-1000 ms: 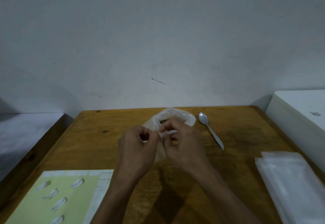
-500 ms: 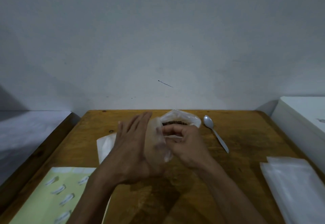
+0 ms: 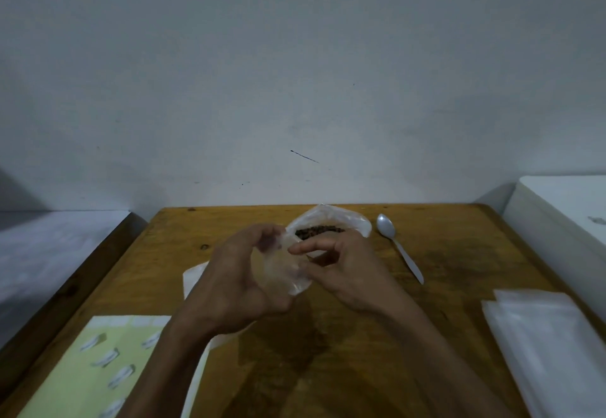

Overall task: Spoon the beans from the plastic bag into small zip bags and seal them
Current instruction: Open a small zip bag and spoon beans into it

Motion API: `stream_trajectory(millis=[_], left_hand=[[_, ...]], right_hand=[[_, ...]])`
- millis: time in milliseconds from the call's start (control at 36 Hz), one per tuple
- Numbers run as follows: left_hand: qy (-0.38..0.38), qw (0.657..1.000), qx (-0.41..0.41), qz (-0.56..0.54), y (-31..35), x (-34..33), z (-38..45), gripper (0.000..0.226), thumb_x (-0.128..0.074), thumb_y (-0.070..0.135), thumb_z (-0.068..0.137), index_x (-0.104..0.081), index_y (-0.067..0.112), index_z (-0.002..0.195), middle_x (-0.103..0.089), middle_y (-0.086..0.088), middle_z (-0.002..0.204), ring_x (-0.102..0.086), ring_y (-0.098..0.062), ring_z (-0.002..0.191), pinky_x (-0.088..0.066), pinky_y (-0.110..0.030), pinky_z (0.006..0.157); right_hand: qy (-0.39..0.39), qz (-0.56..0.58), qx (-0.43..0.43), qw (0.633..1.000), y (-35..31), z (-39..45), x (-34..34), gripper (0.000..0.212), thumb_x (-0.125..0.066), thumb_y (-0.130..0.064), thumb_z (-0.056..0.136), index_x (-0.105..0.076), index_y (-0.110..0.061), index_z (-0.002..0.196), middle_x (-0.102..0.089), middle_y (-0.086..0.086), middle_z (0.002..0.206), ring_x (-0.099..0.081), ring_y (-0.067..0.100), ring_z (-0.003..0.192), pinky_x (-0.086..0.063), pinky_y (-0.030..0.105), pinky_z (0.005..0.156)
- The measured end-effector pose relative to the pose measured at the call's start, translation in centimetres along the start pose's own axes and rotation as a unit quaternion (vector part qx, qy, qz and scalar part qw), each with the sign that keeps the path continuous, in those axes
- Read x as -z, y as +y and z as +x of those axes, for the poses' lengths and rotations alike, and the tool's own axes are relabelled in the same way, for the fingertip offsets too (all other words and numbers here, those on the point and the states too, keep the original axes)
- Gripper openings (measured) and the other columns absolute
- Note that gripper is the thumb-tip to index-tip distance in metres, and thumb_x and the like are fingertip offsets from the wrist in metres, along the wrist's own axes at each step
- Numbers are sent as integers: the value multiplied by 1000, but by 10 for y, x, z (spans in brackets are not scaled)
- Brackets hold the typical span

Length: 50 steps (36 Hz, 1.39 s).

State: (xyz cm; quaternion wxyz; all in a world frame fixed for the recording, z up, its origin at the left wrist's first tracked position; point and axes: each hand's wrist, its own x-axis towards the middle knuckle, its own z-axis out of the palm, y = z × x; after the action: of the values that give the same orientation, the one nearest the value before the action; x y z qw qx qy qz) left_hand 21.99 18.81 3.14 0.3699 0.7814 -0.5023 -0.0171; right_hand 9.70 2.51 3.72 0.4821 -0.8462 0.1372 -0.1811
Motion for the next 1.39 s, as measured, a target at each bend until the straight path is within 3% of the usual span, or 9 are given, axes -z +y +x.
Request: stream_trajectory(millis=[222,306,417,722,861,1000,1111,1222,1389], left_hand=[[19,998,53,-40,-7,-9,6,97,-90,50,51,-46,37,136,-51,28,122,-48,13,112,-51,-21,84],[34,997,65,-31,-8,-14,8,98,-96,34,55,-45,33,139,-47,31,119,-49,12,108,-46,-17,81],[46,996,78,-28,-8,-23,13,101,-96,34,54,-44,32,140,-50,20,120,-50,-6,109,-42,-15,79],[66,993,95,-20,-7,-35,18,108,-97,37,51,-42,27,144,-46,11,129,-44,-9,113,-40,-29,86],[62,992,108,-19,-10,-36,17,110,-97,39,51,-39,30,144,-43,12,129,-42,-10,115,-42,-32,88],[61,992,109,-17,-10,-39,15,110,-96,37,53,-37,29,146,-40,13,127,-39,-8,113,-38,-28,86],[51,991,118,-18,-14,-38,16,111,-95,40,54,-36,30,147,-39,15,130,-38,-7,113,-38,-28,86],[40,991,124,-20,-18,-41,20,113,-95,44,52,-36,30,147,-44,9,136,-41,-10,116,-40,-29,86],[14,988,150,-42,-23,-46,29,116,-95,48,51,-33,31,148,-40,8,141,-41,-13,123,-47,-36,95]], right_hand=[[169,-44,-87,981,37,7,30,4,-70,-25,92,-72,-27,94,-71,-15,96,-64,-3,81,-46,12,65],[231,-153,-165,947,67,13,48,17,-66,-24,93,-69,-19,109,-71,1,106,-66,15,91,-52,29,78],[203,-230,-278,910,94,13,64,24,-66,-33,92,-65,-17,110,-66,3,101,-63,22,92,-57,41,80],[225,-284,-315,877,100,11,58,15,-61,-27,94,-68,-15,101,-68,9,102,-65,29,92,-51,33,73],[232,-235,-342,880,102,14,61,16,-57,-23,95,-67,-15,86,-61,3,79,-55,18,67,-42,28,57],[334,-69,-259,904,96,12,68,16,-60,-18,95,-67,-17,81,-64,-1,78,-57,7,68,-42,21,52],[433,153,-165,873,68,13,78,16,-69,-10,89,-69,-14,73,-70,8,69,-61,10,53,-49,22,51],[423,308,-65,850,35,16,82,5,-73,-13,89,-74,-10,86,-74,10,74,-73,18,69,-59,24,64],[354,29,8,935,25,13,60,21,-61,-31,99,-75,-16,93,-75,-3,76,-73,8,75,-60,31,70]])
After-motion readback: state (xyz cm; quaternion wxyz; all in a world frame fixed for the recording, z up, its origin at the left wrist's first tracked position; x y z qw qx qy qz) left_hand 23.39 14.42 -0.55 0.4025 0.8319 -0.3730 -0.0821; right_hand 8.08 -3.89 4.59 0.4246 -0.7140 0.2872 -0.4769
